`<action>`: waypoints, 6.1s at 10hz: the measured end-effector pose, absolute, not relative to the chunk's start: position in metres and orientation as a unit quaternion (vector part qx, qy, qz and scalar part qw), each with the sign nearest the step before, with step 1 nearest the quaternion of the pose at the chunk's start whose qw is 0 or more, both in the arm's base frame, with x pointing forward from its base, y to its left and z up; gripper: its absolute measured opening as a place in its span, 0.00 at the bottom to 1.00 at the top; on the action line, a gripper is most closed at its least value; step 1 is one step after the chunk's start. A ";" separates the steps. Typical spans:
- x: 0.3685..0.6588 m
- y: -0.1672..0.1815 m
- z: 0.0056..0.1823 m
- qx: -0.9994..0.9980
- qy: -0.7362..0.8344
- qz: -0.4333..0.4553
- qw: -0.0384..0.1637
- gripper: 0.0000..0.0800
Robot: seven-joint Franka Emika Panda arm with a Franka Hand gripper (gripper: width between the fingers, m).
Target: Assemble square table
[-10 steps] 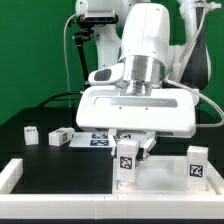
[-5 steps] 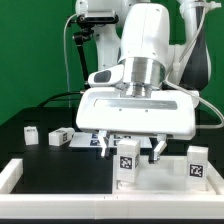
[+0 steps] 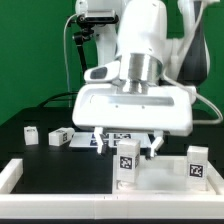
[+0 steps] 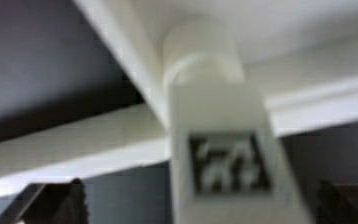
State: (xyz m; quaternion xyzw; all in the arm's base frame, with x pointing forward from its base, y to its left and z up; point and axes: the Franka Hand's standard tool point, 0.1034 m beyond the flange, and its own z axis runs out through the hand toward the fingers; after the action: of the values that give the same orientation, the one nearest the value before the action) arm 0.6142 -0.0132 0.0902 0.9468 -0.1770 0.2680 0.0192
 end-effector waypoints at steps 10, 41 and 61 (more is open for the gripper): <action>0.619 0.003 0.085 0.957 -0.265 0.103 -0.058 0.81; 0.611 0.004 0.074 0.933 -0.352 -0.062 -0.044 0.81; 0.625 0.000 0.071 0.756 -0.650 -0.029 -0.067 0.36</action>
Offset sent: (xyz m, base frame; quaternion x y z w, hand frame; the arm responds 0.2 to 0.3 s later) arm 0.0112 0.0201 0.0007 0.0525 -0.0512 0.1773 0.9814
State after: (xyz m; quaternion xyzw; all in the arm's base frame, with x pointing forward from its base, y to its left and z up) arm 0.6249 -0.0002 0.0715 0.7564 -0.6500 -0.0289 -0.0671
